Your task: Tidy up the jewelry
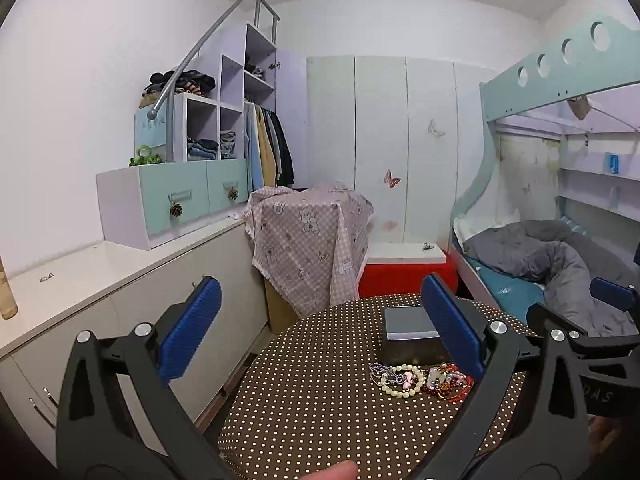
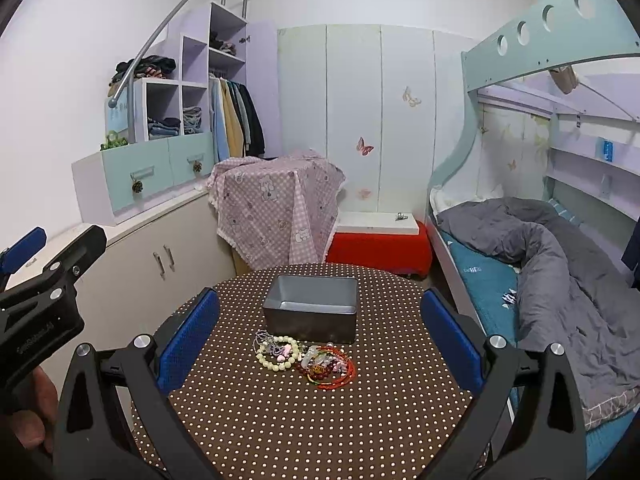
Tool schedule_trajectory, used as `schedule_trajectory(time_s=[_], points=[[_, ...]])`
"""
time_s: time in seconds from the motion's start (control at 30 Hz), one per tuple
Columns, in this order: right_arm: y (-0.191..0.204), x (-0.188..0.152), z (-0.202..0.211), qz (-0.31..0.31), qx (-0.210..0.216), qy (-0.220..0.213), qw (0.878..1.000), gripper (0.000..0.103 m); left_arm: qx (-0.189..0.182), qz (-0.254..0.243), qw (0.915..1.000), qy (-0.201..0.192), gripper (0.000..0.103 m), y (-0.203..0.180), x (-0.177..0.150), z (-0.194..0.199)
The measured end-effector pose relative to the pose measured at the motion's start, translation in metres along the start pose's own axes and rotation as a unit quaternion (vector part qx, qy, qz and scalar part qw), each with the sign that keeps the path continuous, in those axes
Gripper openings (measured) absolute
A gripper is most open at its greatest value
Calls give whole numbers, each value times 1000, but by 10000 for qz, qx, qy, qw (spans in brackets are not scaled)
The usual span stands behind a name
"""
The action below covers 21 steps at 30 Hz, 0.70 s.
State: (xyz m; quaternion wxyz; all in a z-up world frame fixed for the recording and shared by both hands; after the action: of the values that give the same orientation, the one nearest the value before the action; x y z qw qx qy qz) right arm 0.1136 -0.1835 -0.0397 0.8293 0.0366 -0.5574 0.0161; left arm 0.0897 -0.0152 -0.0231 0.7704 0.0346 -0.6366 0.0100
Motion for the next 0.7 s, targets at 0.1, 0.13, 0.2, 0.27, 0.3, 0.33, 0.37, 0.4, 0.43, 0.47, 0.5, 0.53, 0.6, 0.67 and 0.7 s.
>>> schedule_trajectory(time_s=[0.1, 0.13, 0.2, 0.27, 0.3, 0.33, 0.37, 0.4, 0.43, 0.47, 0.5, 0.53, 0.6, 0.67, 0.7], points=[[-3, 7, -12, -15, 27, 90, 10000, 96, -7, -16, 9999, 112, 97, -4, 1, -11], [-4, 9, -15, -15, 29, 107, 9999, 96, -23, -5, 9999, 143, 97, -5, 1, -16], [-7, 13, -22, 10, 17, 140, 9999, 96, -62, 2, 9998, 180, 97, -4, 3, -23], [-11, 18, -30, 14, -10, 200, 9998, 96, -24, 9, 9997, 242, 97, -2, 1, -31], [-13, 19, -33, -4, -16, 226, 9997, 96, -17, 12, 9996, 282, 97, -3, 3, -34], [-14, 22, -35, -19, -20, 242, 9997, 96, -28, 20, 9995, 326, 97, -2, 4, -38], [-16, 24, -37, -24, -30, 244, 9997, 96, -40, 32, 9993, 359, 97, -1, 4, -42], [-17, 27, -39, -17, -63, 241, 9997, 96, -46, 39, 9993, 374, 97, 0, 5, -46], [-19, 29, -40, -4, -101, 238, 9997, 96, -51, 48, 9992, 383, 97, 1, 5, -49], [-20, 31, -42, 13, -127, 242, 9996, 96, -60, 50, 9992, 390, 97, 2, 6, -51], [-20, 34, -43, 35, -168, 242, 9996, 96, -73, 48, 9992, 384, 97, 3, 7, -53], [-19, 36, -43, 51, -211, 233, 9995, 96, -79, 48, 9993, 364, 97, 5, 8, -54], [-17, 39, -44, 61, -310, 215, 9993, 96, -138, 31, 9992, 366, 97, 7, 11, -59], [-15, 39, -44, 76, -377, 224, 9990, 96, -252, -19, 9991, 336, 97, 8, 12, -63], [-13, 38, -43, 85, -457, 248, 9986, 96, -282, -56, 9991, 318, 97, 8, 13, -65]])
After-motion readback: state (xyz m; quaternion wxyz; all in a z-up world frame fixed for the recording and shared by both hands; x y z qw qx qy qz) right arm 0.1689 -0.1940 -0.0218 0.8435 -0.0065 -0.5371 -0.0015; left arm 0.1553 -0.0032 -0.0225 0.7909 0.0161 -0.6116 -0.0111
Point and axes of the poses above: each gripper's, at about its wrist camera, not at the fingertips, and z roughly against the way its jaws point, y to its left, x to its top, the point moved 4 cm from there along -z, roughly the way its jaws point, and after that the axes turned 1 degree about x, right-handed, at the moved point
